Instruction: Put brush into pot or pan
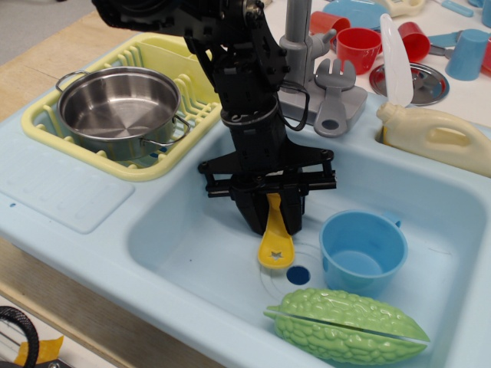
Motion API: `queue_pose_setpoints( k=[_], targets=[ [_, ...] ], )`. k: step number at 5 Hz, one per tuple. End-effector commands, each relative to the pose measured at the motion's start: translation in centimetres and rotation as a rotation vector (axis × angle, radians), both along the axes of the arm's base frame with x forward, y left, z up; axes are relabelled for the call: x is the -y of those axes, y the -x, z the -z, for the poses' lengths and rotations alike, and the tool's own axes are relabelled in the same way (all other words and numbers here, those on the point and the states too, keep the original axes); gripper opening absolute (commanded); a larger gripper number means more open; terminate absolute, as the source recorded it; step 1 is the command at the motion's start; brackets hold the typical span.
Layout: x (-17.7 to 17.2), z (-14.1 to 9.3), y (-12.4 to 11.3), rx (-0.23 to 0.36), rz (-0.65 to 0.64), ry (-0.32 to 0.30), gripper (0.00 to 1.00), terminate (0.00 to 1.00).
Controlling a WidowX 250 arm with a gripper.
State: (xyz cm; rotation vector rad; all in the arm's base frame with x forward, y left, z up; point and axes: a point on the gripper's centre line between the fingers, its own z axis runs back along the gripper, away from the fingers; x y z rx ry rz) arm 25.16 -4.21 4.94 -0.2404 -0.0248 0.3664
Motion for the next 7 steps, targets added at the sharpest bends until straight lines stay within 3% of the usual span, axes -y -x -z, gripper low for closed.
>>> queue_pose_setpoints(
  k=[1, 3, 4, 6, 7],
  targets=[
    [-0.9, -0.7, 0.1, 0.021, -0.035, -0.037, 0.00, 0.00],
    [-0.5, -5.9, 0.4, 0.001, -0.064, -0.132, 0.00, 0.00],
    [-1.0, -7.5, 1.0, -0.013, -0.101, -0.150, 0.00, 0.00],
    [-3.8, -10.4, 1.4, 0.031, -0.141, -0.233, 0.00, 0.00],
    [-5.4, -11.4, 0.5, 0.048, -0.159, -0.244, 0.00, 0.00]
  ],
)
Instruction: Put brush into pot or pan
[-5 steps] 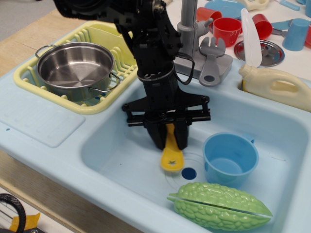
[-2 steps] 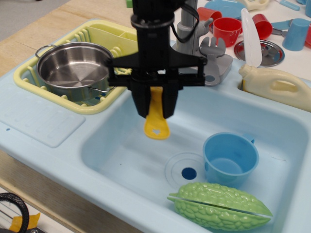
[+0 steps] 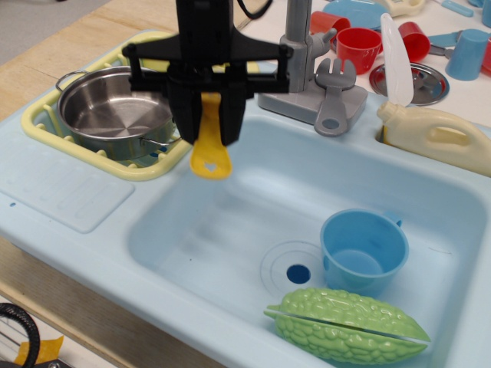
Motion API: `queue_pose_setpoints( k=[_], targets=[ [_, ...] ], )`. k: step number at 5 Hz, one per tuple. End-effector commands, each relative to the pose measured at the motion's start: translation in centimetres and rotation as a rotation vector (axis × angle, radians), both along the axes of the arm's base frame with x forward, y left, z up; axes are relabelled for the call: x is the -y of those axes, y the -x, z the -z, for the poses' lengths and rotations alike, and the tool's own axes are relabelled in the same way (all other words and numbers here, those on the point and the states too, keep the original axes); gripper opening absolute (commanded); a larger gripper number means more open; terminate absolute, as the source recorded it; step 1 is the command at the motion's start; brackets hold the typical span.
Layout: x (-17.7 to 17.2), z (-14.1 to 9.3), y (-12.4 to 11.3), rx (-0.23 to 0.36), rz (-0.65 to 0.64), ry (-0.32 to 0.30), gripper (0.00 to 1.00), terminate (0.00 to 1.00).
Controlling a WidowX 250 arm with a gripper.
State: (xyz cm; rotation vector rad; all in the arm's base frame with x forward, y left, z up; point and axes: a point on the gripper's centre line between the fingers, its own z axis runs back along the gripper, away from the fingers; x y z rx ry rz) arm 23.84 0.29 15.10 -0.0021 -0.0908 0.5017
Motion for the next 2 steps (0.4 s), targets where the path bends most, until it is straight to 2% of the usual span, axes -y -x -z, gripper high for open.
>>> queue_pose_setpoints(
  k=[1, 2],
  targets=[
    [-3.3, -1.3, -1.5, 0.037, -0.025, 0.015, 0.00, 0.00],
    [-5.1, -0.8, -0.6, 0.054, -0.051, 0.023, 0.00, 1.00]
  ],
)
